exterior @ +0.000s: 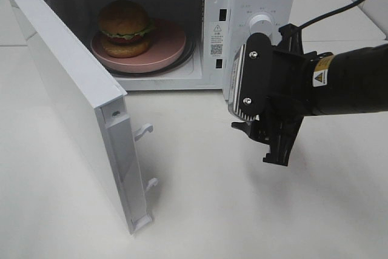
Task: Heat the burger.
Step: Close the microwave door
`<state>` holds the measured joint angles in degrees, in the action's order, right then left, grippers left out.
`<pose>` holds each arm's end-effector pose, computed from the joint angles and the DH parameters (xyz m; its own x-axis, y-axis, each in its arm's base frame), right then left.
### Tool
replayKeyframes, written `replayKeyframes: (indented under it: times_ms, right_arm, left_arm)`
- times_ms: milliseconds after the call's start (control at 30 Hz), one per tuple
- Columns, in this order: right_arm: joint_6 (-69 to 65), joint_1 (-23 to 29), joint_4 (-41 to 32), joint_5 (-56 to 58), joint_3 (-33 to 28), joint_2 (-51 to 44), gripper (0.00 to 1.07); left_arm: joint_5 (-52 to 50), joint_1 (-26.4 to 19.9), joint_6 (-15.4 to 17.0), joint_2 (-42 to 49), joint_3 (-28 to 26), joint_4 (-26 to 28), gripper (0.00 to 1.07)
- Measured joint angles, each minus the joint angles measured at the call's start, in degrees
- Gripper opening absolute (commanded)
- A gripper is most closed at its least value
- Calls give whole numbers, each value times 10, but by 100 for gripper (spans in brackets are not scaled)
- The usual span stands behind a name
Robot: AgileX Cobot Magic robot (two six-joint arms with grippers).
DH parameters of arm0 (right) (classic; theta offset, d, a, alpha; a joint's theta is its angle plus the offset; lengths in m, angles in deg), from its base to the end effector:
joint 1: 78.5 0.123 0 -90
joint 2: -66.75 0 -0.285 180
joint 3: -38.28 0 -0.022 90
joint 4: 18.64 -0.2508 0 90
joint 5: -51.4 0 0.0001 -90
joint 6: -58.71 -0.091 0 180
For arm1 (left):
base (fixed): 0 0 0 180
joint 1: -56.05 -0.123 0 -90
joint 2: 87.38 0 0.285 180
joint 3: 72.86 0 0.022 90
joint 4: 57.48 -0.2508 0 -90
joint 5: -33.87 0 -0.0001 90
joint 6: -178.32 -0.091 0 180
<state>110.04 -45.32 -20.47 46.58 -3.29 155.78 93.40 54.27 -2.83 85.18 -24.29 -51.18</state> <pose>0.2292 0.1496 0.2082 0.0970 -0.8452 -0.5256 -0.7264 0.3009 -0.6180 -0.0049 -0.0088 0.2794 -0.4302 -0.0491 -0.9014 0.0391 0.9966 -0.0729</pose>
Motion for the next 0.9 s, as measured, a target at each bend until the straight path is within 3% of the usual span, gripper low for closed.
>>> replayKeyframes:
  times_ms: [233, 900]
  right_arm:
    - [-128, 0, 0, 48, -32, -52, 75]
    - [-419, 0, 0, 293, -32, -176, 75]
  left_arm:
    - [0, 0, 0, 0, 0, 0, 100]
    - [0, 0, 0, 0, 0, 0, 100]
